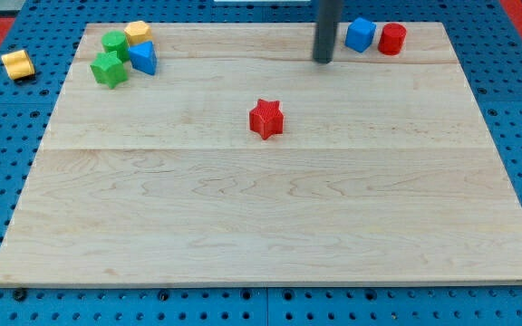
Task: Place the cube and red star into the red circle at the top right side
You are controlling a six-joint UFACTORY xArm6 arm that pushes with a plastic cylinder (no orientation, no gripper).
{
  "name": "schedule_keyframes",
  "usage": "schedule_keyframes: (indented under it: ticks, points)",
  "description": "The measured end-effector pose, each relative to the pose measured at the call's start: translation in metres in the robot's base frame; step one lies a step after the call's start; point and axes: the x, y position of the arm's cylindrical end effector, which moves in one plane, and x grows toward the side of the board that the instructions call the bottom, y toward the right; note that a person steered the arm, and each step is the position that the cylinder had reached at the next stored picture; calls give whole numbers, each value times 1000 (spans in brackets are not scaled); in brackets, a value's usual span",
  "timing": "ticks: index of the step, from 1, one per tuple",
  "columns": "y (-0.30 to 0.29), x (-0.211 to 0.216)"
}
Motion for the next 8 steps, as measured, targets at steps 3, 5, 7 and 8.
schedule_keyframes:
  ticks: [3, 5, 7, 8]
  points:
    - [-45, 89]
    - [56, 7]
    - [-1, 73]
    - [47, 20]
